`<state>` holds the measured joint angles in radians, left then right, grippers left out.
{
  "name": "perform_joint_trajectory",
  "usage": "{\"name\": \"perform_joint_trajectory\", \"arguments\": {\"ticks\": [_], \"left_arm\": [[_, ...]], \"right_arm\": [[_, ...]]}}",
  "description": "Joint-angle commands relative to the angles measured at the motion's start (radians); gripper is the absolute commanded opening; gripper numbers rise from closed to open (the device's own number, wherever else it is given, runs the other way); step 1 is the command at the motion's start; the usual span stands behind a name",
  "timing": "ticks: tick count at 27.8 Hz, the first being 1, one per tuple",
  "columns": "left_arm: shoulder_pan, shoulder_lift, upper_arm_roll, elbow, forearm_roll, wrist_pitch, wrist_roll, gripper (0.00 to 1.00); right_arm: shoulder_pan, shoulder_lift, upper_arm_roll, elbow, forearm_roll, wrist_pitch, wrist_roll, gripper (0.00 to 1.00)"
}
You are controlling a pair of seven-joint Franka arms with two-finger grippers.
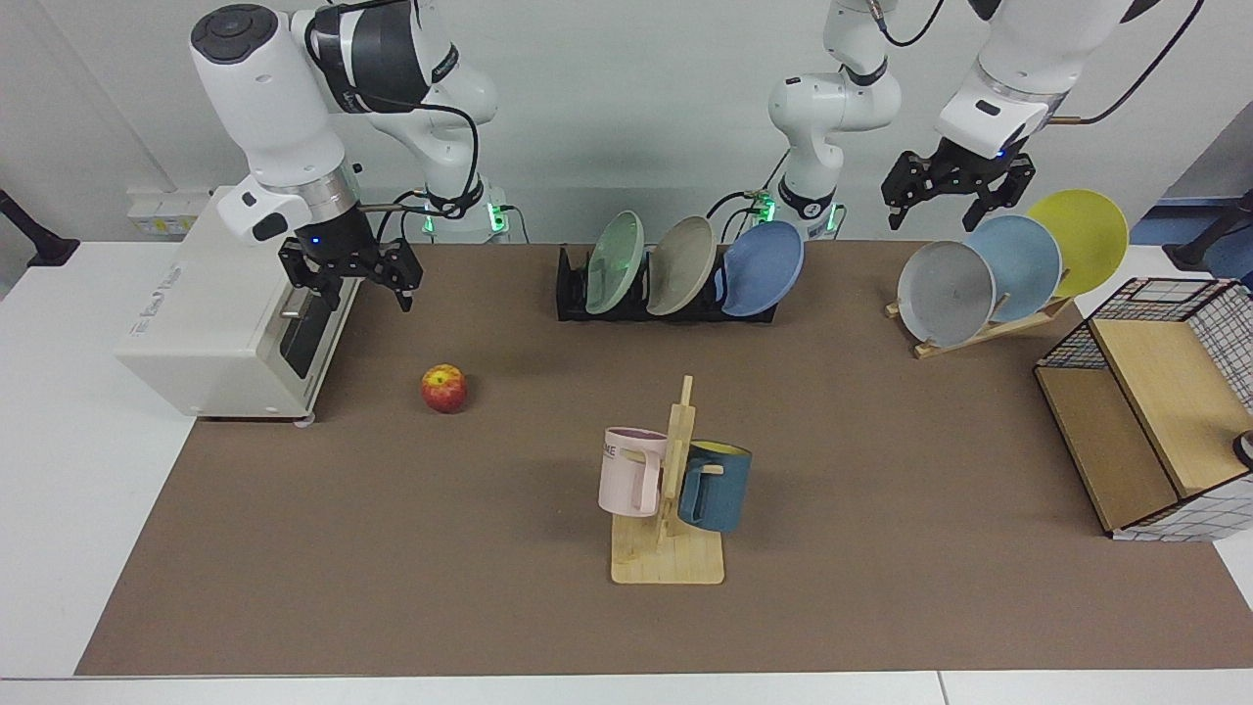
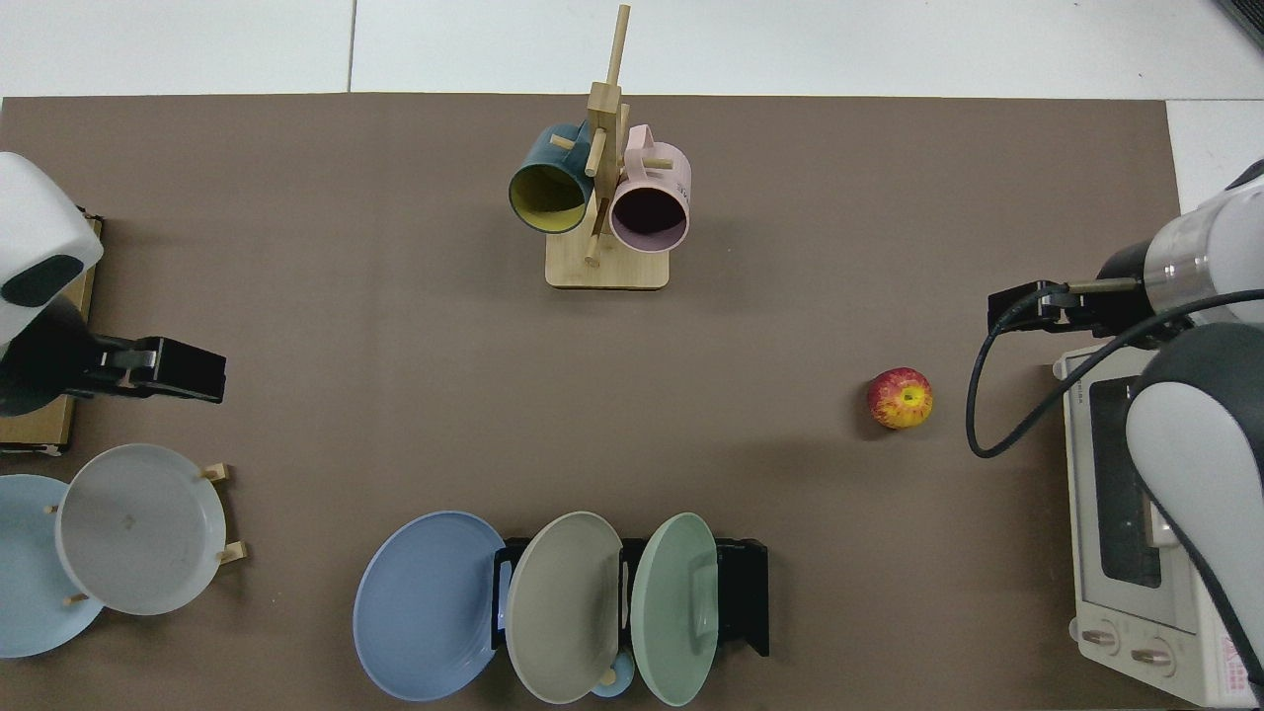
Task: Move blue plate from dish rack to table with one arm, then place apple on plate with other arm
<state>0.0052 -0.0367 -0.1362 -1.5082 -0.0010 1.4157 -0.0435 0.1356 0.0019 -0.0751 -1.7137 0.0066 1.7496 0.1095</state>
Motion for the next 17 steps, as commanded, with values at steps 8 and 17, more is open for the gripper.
{"name": "perform_joint_trajectory", "arguments": {"ticks": [8,17], "left_arm": [[0.012,-0.011,0.013,-0.003,-0.013,-0.011,0.007,1.0],[0.033,-0.012,0.013,-0.001,-0.007,-0.012,-0.001,1.0]], "right_arm": [[-0.013,-0.005,0.018,0.0,-0.014,-0.024,-0.022,1.0],[-0.011,-0.008,0.02,0.0,-0.007,-0.024,-0.02,1.0]]}}
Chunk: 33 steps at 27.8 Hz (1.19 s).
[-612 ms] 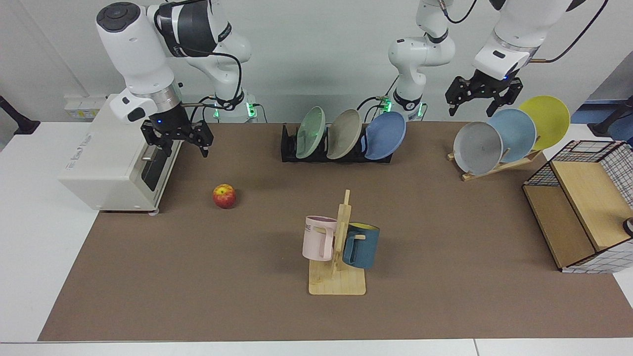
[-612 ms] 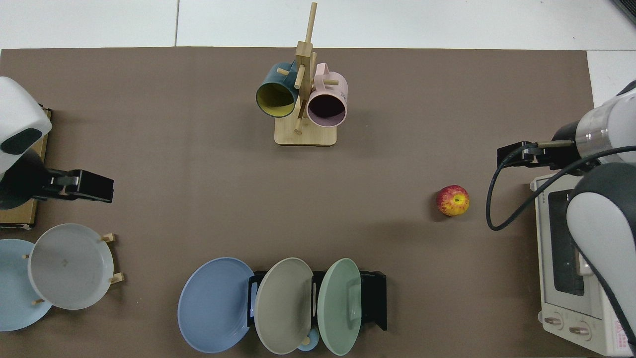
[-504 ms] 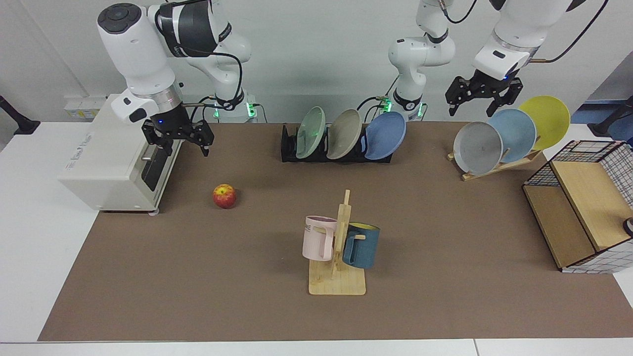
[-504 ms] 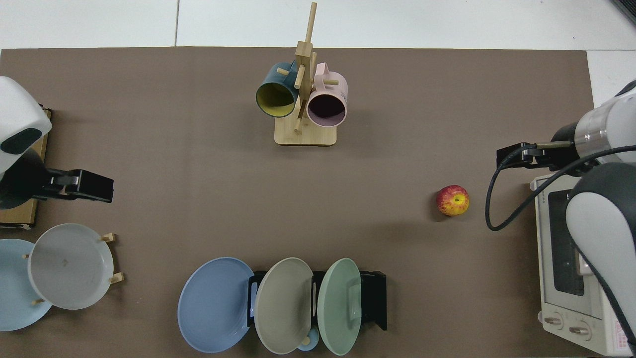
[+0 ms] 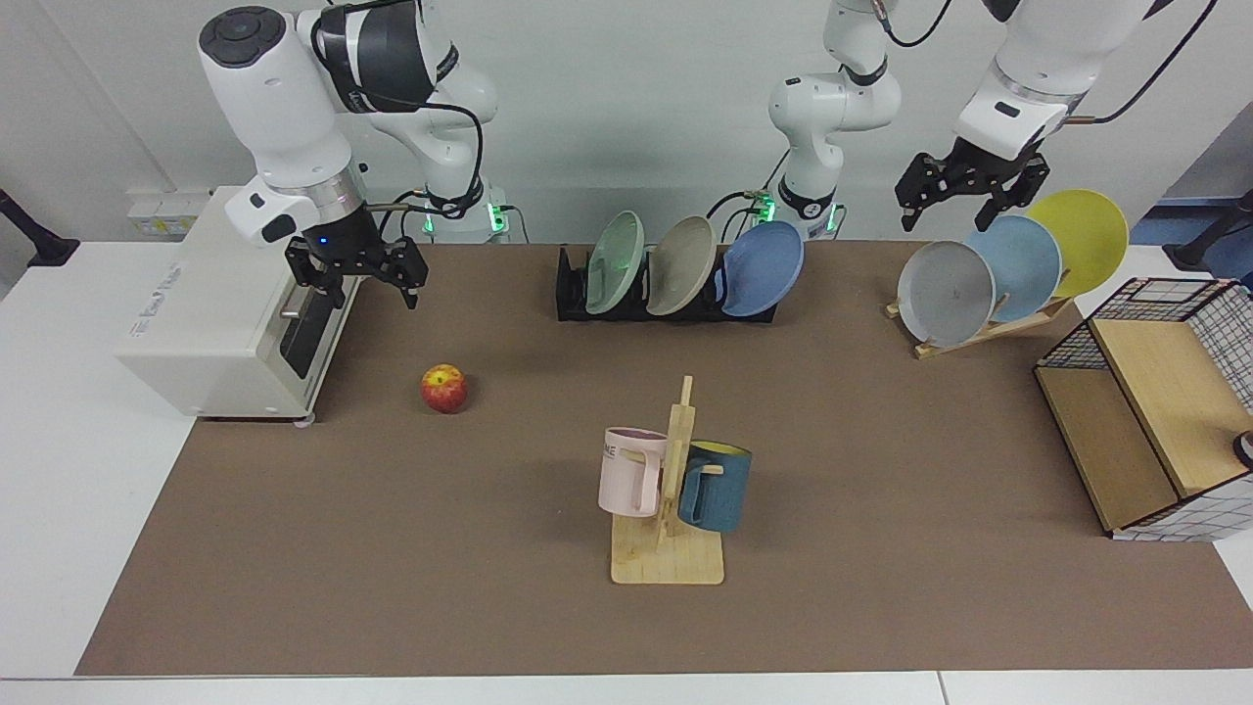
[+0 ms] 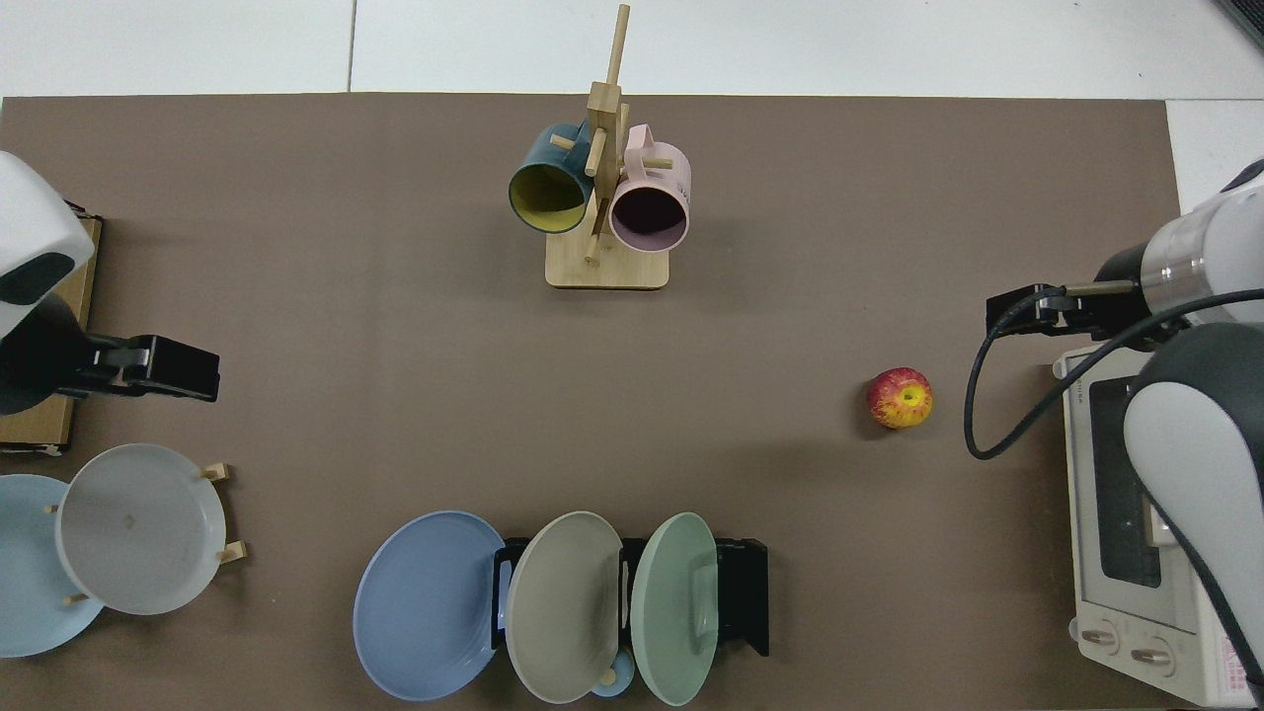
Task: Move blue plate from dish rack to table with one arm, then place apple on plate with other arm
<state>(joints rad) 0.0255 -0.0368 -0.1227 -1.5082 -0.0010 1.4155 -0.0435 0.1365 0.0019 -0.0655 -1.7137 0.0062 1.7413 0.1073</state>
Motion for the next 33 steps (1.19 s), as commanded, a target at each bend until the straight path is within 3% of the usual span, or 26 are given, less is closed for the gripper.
{"name": "perform_joint_trajectory", "arguments": {"ticks": [1,19,26,33], "left_arm": [[0.013,-0.012,0.0,-0.001,-0.005,-0.012,-0.001,1.0],[0.011,-0.028,0.002,-0.02,-0.005,-0.015,-0.009,1.0],[0.005,-0.192,-0.011,-0.295,-0.042,0.062,-0.007,1.0],[0.033,-0.285,-0.066,-0.484,-0.125,0.155,-0.006,1.0]], "right_arm": [[-0.012,-0.01,0.012,0.0,-0.006,-0.014,-0.018,1.0],[-0.011,-0.019,0.012,-0.004,-0.006,-0.005,-0.011,1.0],[-0.003,-0.022,0.013,-0.009,-0.006,0.001,-0.011,1.0],[-0.003,-0.023,0.013,-0.01,0.005,0.003,-0.005,1.0]]}}
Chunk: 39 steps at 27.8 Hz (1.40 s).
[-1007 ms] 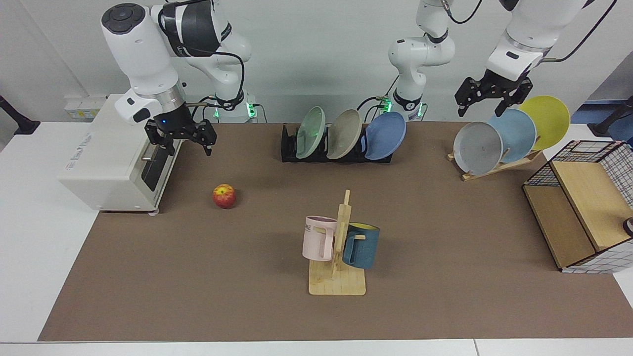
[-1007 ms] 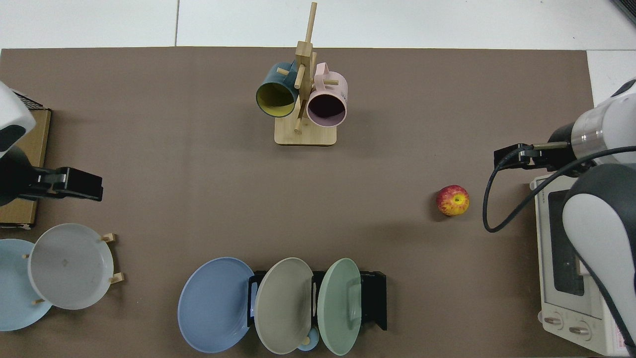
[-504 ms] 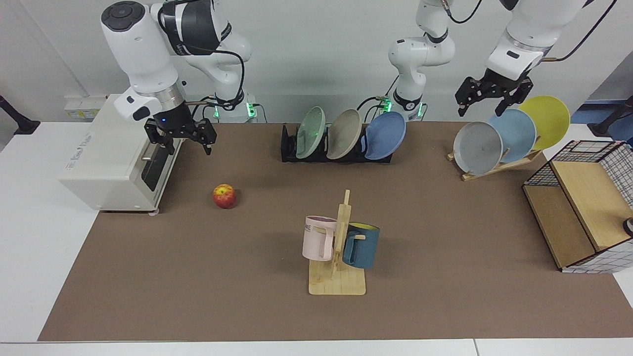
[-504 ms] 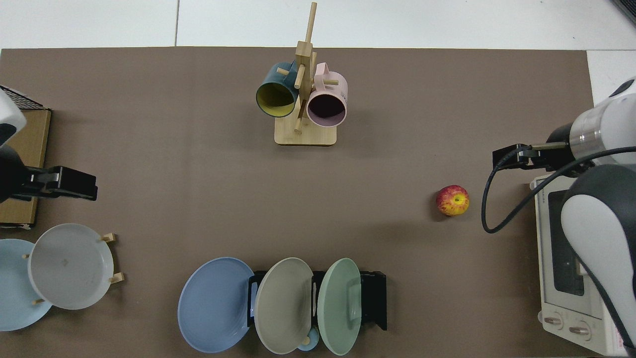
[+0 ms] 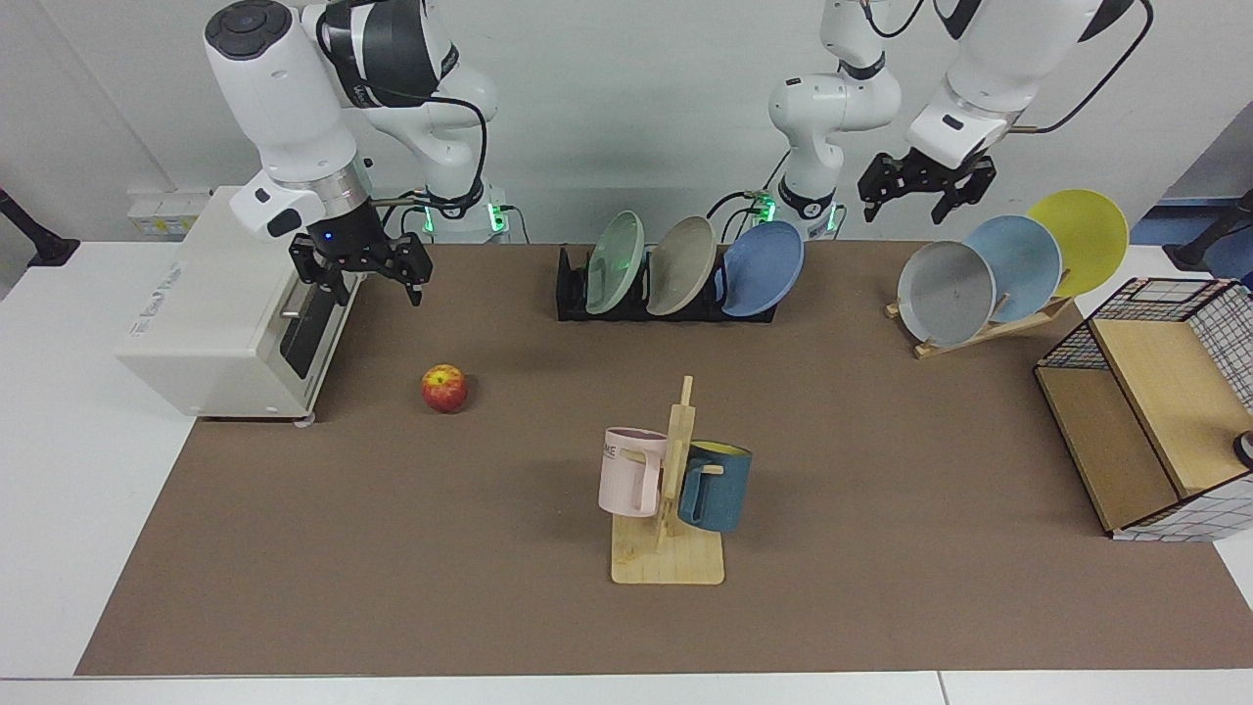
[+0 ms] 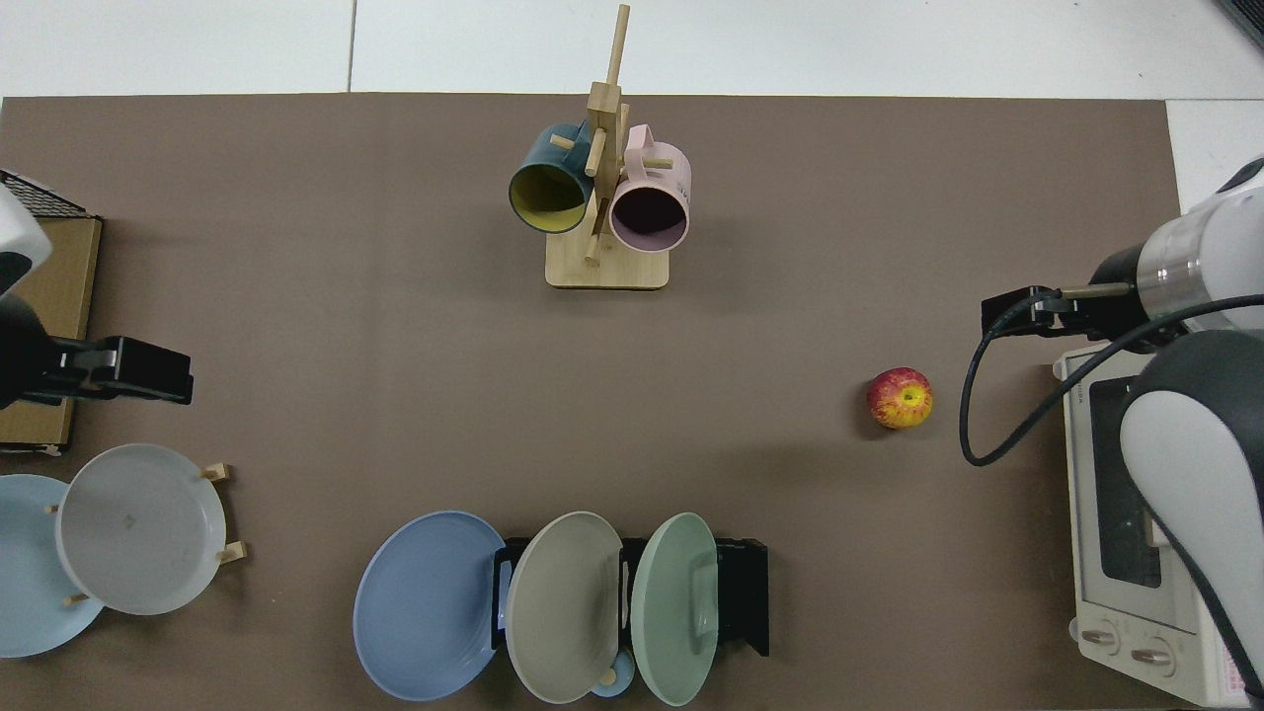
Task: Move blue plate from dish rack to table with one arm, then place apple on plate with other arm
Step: 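Reach the left gripper down to the blue plate's rim in the rack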
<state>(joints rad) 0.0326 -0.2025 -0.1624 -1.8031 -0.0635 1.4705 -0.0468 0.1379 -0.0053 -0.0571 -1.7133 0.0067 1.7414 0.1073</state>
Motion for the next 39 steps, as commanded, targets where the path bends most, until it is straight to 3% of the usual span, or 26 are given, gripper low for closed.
{"name": "perform_joint_trajectory", "arguments": {"ticks": [1,6,12,20,30,31,34,39], "left_arm": [[0.027,-0.132,-0.026,-0.212,-0.079,0.109,0.011,1.0],[0.033,-0.143,-0.081,-0.33,-0.096,0.204,0.012,1.0],[0.101,-0.147,-0.181,-0.443,-0.137,0.292,0.015,1.0],[0.07,-0.166,-0.189,-0.562,-0.156,0.34,0.056,1.0],[0.069,-0.167,-0.216,-0.641,-0.208,0.349,0.087,0.98],[0.067,-0.167,-0.216,-0.641,-0.21,0.343,0.085,0.91],[0.076,-0.167,-0.216,-0.641,-0.214,0.33,0.076,0.5],[0.076,-0.166,-0.216,-0.637,-0.22,0.318,0.074,0.23]], "right_arm": [[-0.004,-0.016,0.005,-0.011,0.004,0.001,-0.005,1.0],[-0.006,-0.016,0.003,-0.012,0.004,0.0,-0.005,1.0],[-0.006,-0.018,0.003,-0.012,0.004,-0.005,-0.003,1.0],[-0.003,-0.028,0.005,-0.066,0.007,0.007,0.003,1.0],[0.031,-0.013,0.005,-0.199,0.002,0.131,0.0,1.0],[0.035,-0.006,0.005,-0.219,0.002,0.156,0.0,1.0],[0.037,0.021,0.005,-0.275,0.002,0.226,0.0,1.0],[0.039,0.068,0.005,-0.33,0.002,0.343,-0.001,1.0]]}}
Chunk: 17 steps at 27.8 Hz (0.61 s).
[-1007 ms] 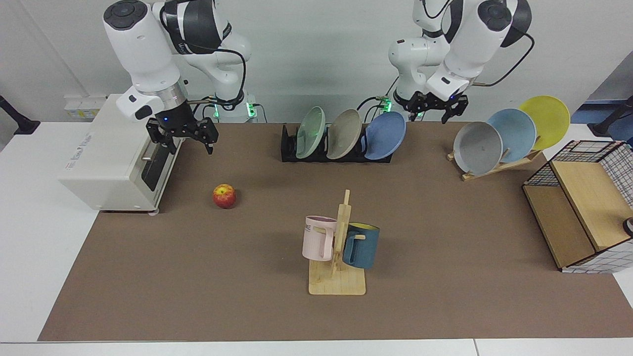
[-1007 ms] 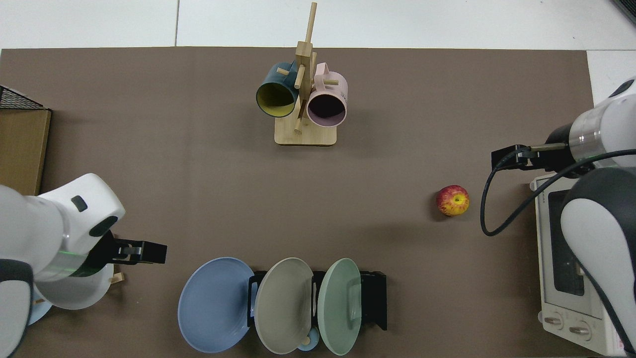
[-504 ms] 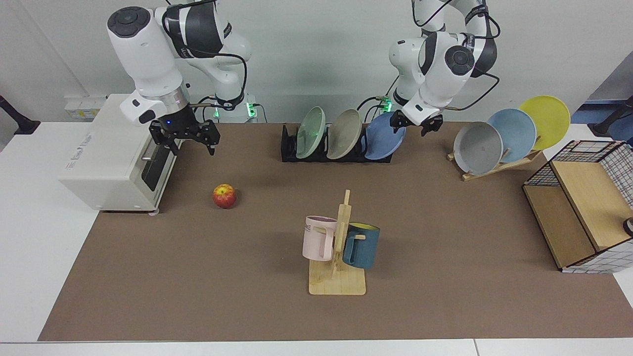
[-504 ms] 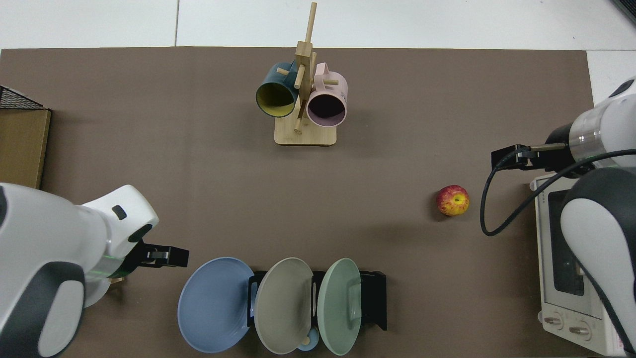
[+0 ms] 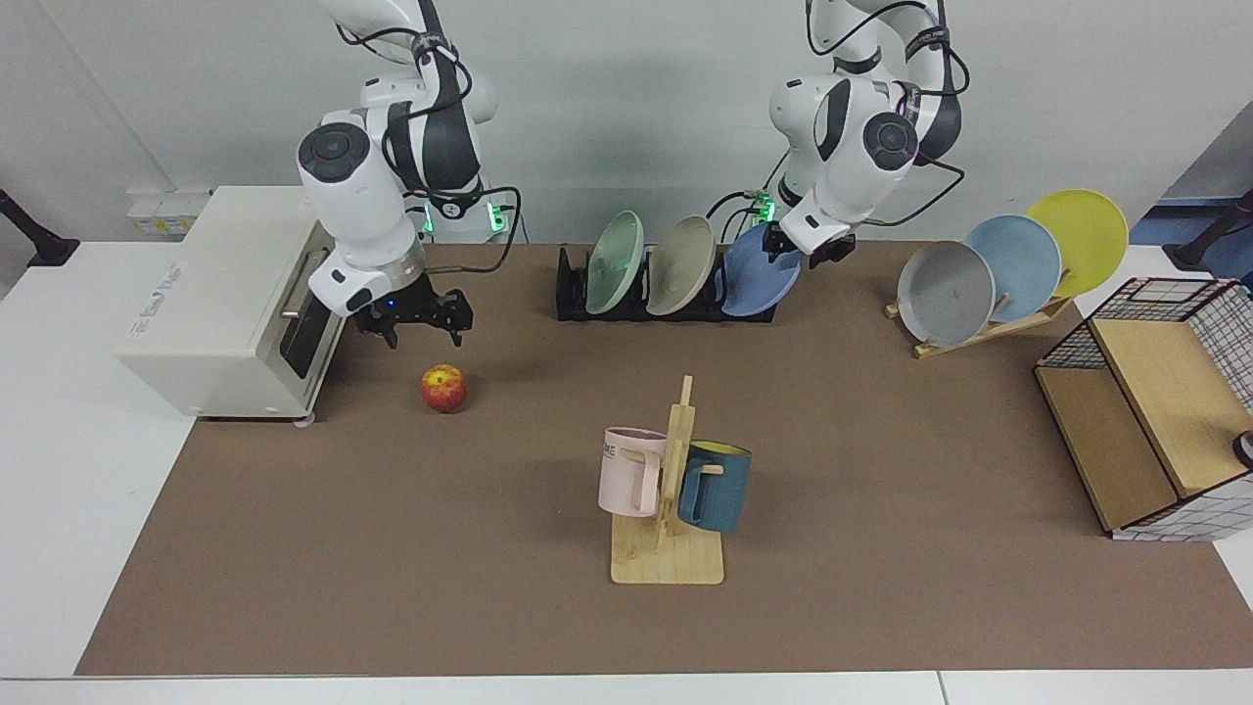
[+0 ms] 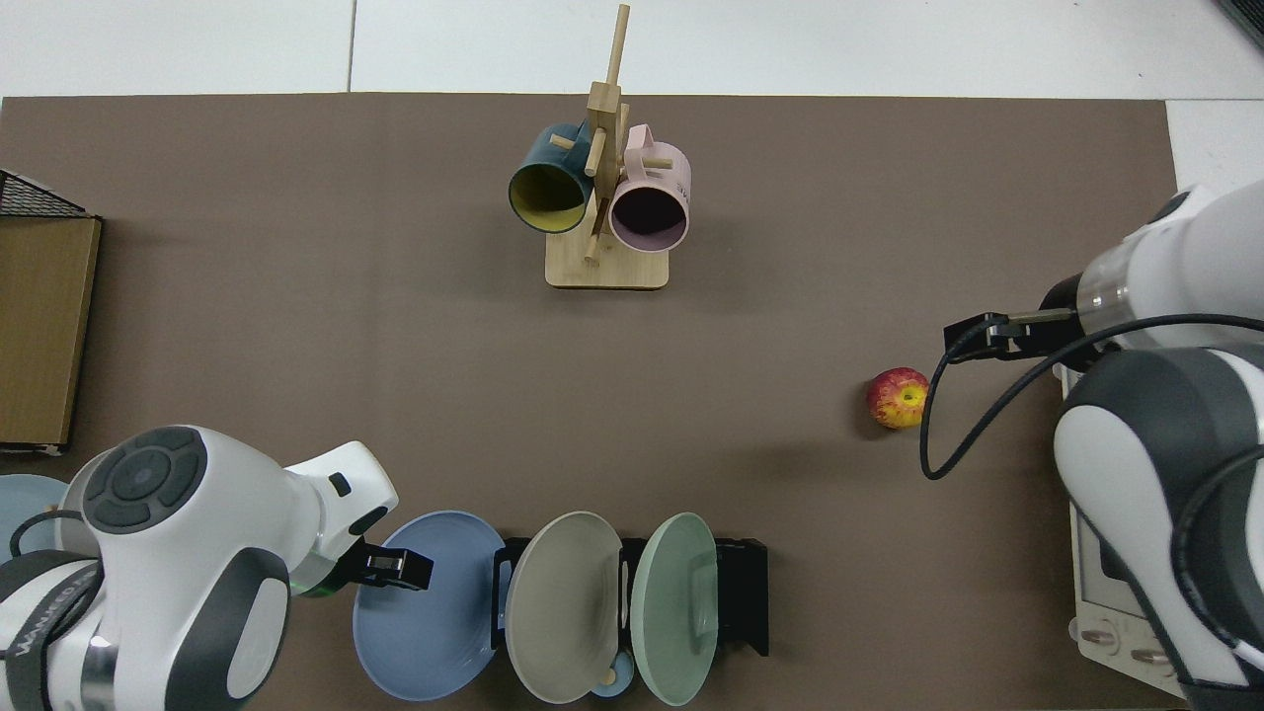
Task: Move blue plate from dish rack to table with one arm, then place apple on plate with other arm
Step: 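Reach the left gripper down to the blue plate's rim in the rack, then grasp the blue plate with the left gripper while the right gripper reaches the apple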
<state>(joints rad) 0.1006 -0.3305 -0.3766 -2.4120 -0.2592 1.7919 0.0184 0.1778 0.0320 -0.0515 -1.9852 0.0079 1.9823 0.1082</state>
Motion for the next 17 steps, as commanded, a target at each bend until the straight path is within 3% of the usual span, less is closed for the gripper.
{"name": "perform_joint_trajectory", "arguments": {"ticks": [1,9,13,17], "left_arm": [[0.008,-0.039,-0.002,-0.029,-0.025,-0.003,0.008,0.19],[0.008,-0.038,-0.005,0.01,-0.022,-0.031,0.0,0.0],[0.01,-0.038,-0.002,0.065,0.003,-0.088,-0.009,0.0],[0.011,-0.039,-0.002,0.116,0.101,-0.118,-0.02,0.0]], "right_arm": [[-0.001,0.043,-0.001,-0.061,0.0,0.111,-0.001,1.0],[-0.006,0.127,-0.001,-0.113,-0.003,0.237,-0.002,1.0],[-0.012,0.173,-0.002,-0.136,-0.005,0.279,0.001,1.0],[-0.014,0.19,-0.002,-0.155,-0.006,0.311,-0.002,1.0]]}}
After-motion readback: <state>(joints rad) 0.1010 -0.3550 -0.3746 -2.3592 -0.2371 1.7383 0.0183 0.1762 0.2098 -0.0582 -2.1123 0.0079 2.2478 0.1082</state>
